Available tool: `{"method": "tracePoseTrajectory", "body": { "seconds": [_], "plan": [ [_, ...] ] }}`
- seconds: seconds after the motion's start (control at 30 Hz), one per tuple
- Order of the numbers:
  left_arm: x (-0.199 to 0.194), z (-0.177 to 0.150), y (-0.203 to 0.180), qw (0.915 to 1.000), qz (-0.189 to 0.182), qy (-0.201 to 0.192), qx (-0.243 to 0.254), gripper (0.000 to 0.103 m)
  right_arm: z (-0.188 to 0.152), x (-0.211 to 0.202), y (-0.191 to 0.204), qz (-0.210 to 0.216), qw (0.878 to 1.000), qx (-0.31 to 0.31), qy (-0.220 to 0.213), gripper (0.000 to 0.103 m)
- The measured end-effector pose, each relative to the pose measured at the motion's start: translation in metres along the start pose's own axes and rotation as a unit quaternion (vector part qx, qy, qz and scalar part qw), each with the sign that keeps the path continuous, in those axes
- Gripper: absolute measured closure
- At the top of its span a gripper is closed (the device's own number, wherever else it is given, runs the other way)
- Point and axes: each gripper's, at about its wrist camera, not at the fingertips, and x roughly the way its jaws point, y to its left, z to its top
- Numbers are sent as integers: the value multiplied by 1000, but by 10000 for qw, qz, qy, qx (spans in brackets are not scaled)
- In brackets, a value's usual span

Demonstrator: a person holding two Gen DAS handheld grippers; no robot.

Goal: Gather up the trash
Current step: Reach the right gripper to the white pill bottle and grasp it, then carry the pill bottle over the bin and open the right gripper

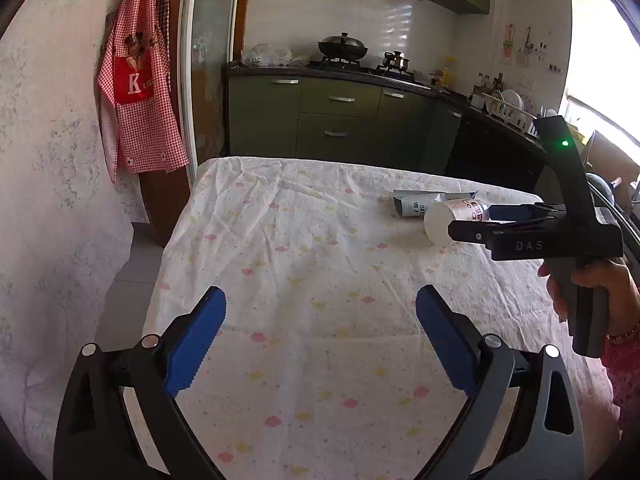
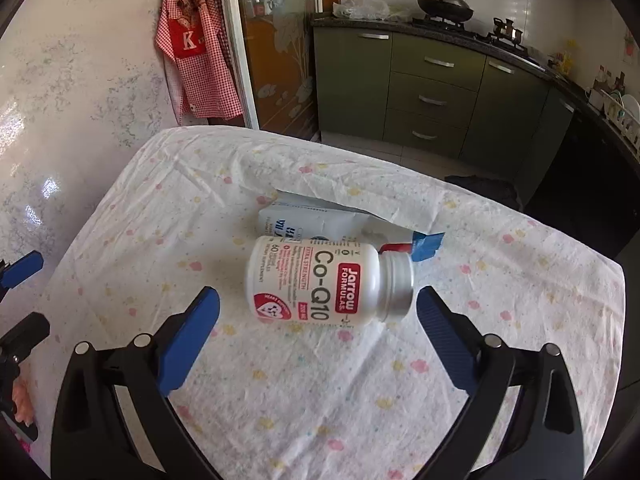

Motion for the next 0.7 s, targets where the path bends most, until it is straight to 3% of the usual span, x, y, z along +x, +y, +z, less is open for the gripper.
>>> {"method": "tracePoseTrajectory", "body": {
  "seconds": [0.17, 0.23, 0.37, 0.57, 0.7],
  "plan": [
    [2, -1, -4, 10000, -50, 54, 50, 8, 4, 12, 2, 55, 9999, 73, 66, 10],
    [2, -1, -6, 9999, -70, 42, 63, 8, 4, 14, 2, 5, 9999, 78, 78, 22],
    [1, -2, -8, 9999, -110, 38, 87, 8, -1, 6, -1, 18, 9998, 215, 35, 22],
    [2, -4, -13, 9997, -139, 80, 164, 8, -28, -52, -9, 121, 9988, 408, -243, 22],
    [2, -5, -18, 9995, -177, 93, 254, 8, -63, -109, -33, -59, 9963, 729, -462, 22]
  ]
}}
